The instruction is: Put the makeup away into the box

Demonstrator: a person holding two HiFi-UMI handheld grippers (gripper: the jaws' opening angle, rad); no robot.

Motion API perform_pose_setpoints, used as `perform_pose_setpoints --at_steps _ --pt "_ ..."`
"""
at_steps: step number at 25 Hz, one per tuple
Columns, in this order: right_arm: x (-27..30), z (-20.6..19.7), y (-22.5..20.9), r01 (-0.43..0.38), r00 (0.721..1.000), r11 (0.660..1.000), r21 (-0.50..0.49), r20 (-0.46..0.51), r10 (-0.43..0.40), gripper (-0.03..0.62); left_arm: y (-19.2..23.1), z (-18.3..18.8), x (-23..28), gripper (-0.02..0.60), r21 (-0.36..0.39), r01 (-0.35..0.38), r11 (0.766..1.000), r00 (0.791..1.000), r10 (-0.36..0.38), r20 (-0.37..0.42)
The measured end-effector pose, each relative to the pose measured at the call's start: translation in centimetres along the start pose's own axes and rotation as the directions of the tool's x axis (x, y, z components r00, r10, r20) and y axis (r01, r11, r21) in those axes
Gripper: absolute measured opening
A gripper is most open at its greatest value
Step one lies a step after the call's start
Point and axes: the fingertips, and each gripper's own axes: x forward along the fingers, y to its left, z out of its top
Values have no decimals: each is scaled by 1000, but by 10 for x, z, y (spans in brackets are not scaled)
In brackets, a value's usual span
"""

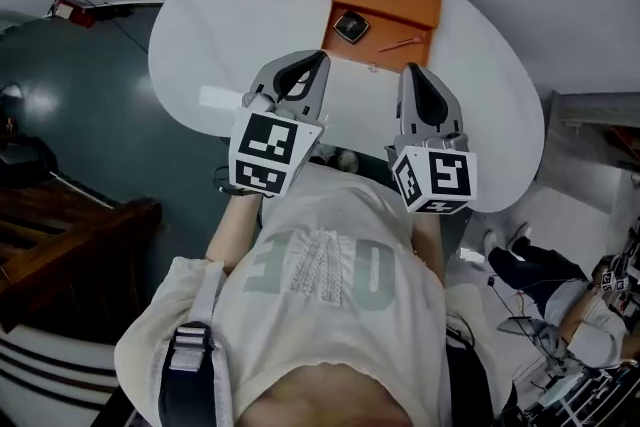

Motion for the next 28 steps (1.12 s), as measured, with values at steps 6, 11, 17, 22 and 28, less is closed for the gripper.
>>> perform_pose_setpoints --at_steps 6,11,17,22,28 --pt "7 -2 16 -58 998 998 -3 -13 58 -3 9 -20 -10 6 -55 -29 998 999 27 -36" --pt "6 -11 23 -80 996 997 7 -36 80 -3 16 -51 -2 9 -80 -25 996 993 15 -113" --pt "-3 -26 20 -62 995 998 22 -75 64 -3 36 -145 45 284 -204 -60 977 954 -4 -300" --pt "-7 -36 17 -46 992 999 28 -118 48 -3 56 -207 76 297 -215 -157 964 902 51 -428" --pt "-11 -40 12 -23 991 999 28 -133 27 -3 65 -231 92 296 -208 -184 961 874 63 -482"
